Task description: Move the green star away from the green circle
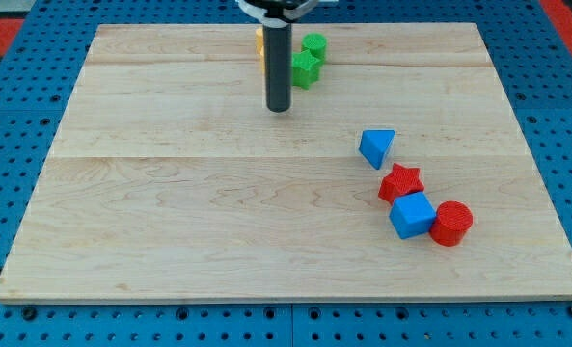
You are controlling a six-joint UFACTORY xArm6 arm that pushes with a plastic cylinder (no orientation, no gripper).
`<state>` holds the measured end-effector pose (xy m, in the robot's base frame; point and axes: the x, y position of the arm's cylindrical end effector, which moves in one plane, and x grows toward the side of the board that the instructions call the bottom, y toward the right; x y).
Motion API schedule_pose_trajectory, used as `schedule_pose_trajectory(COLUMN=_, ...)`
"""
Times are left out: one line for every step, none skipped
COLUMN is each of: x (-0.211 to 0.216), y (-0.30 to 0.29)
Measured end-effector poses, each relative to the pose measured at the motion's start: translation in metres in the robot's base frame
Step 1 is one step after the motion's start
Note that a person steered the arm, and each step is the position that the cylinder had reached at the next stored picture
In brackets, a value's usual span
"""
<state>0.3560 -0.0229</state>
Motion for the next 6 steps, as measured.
schedule_pose_trajectory(x=0.002, y=0.048)
schedule_pose_trajectory(x=-0.025, y=0.115)
schedule_pose_trajectory(x=-0.068, y=0.108)
schedule_pose_trajectory(x=-0.085, y=0.08)
schedule_pose_trajectory(x=-0.07, y=0.066)
schedule_pose_trajectory(x=-0.039, y=0.057)
